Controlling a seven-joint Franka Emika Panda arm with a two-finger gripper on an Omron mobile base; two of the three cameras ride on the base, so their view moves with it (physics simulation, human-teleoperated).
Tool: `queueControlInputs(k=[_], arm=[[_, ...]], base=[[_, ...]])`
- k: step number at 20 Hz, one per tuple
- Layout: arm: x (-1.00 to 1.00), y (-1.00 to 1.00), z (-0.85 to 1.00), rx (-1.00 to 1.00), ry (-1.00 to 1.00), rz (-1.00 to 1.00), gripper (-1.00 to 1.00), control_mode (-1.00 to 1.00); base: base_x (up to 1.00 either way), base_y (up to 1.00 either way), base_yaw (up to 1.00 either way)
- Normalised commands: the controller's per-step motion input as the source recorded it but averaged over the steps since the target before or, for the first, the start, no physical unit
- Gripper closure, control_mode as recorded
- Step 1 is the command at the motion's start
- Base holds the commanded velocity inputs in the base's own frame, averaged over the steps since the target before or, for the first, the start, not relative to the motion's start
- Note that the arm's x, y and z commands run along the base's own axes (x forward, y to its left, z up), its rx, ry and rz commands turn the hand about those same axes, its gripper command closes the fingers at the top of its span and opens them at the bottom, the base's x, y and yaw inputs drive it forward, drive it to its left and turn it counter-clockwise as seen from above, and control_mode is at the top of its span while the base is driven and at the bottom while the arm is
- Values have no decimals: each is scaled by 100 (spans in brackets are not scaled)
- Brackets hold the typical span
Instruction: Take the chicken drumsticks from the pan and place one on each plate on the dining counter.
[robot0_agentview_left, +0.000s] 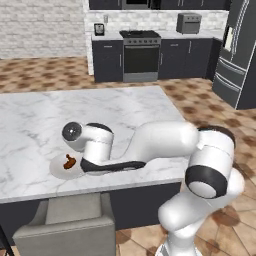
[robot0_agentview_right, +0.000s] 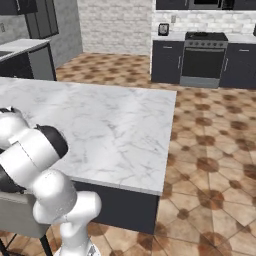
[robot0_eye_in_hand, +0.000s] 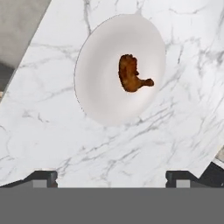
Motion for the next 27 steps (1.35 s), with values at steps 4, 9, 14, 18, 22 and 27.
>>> queueControlInputs(k=[4, 9, 14, 18, 22, 27], arm=[[-50, -100, 98, 20, -4, -17, -100, -100], [-78, -100, 18, 19, -18, -9, -100, -100], [-100, -100, -18, 14, -6, -11, -100, -100], [-100, -100, -12, 18, 0, -11, -100, -100], [-100, -100, 1, 29, 4, -11, -100, -100], [-100, -100, 7, 37, 18, -10, -100, -100]], base=[[0, 0, 0], [0, 0, 0], [0, 0, 0], [0, 0, 0], [0, 0, 0], [0, 0, 0]])
